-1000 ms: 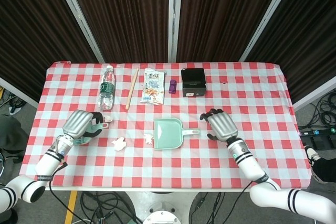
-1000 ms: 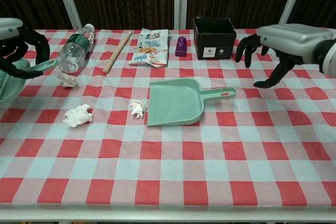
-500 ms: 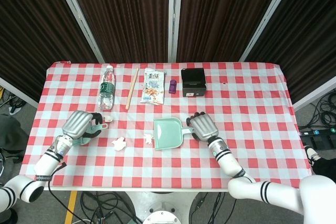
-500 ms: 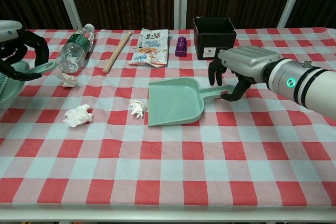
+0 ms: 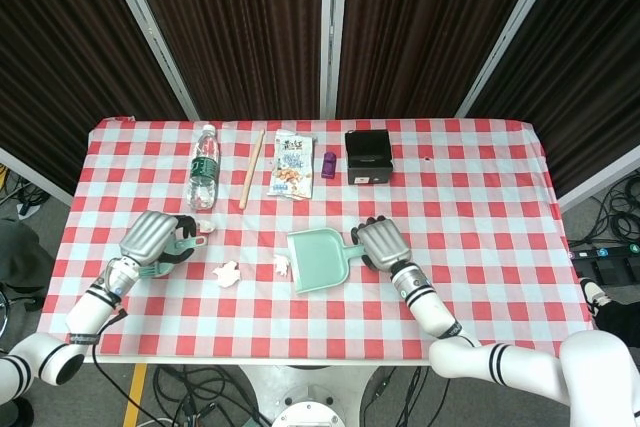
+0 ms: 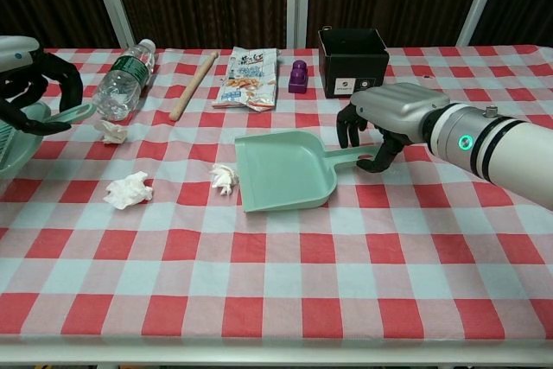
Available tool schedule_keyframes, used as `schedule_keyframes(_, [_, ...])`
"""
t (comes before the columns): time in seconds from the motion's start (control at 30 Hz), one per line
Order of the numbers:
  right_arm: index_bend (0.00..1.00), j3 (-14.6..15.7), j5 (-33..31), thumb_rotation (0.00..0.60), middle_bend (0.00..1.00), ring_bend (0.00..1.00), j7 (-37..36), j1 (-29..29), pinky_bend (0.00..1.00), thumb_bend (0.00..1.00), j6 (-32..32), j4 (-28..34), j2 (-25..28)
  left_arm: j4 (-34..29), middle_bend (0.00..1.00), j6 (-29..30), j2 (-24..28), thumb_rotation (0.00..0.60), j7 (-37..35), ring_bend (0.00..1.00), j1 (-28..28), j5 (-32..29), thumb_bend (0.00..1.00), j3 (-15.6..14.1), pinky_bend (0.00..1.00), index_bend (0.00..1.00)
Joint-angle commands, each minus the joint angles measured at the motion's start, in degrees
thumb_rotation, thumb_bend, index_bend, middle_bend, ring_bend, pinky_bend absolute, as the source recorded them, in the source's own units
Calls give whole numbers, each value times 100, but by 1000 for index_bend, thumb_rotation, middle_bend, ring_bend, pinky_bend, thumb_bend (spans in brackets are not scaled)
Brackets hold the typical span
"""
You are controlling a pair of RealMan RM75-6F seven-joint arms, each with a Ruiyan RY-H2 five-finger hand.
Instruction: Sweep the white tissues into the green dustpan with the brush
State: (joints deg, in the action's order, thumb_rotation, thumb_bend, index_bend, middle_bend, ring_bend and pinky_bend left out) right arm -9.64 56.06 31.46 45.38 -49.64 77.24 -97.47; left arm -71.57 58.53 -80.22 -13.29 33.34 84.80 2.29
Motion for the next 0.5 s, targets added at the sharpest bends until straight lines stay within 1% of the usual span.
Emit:
schedule_keyframes(0.03, [428,17,31,600,408,274,-44,-12,304,217,-39,38,35,-3,579,-18,4,600,10,767,8,1,466,-8,931,568])
schedule_keyframes(0.1, [407,19,54,600,405,274,-91,-13,304,169,-61,48,44,-4,579,-41,5,600,15,767,20,-6,467,-9,931,567])
schedule_keyframes(0.17, [402,24,64,600,403,274,-120,-3,304,159,-54,34,38,-3,579,-44,-2,600,22,767,25,-13,469,-4,931,568])
schedule_keyframes(0.4, [398,49,44,600,404,274,-126,68,302,162,-16,-80,-43,1,580,-63,-14,600,39,767,29,-43,475,-4,931,568])
schedule_keyframes(0.5, [406,48,32,600,405,281,-111,103,302,216,-9,-124,-84,13,579,-65,-17,600,20,767,26,-49,475,-8,931,568])
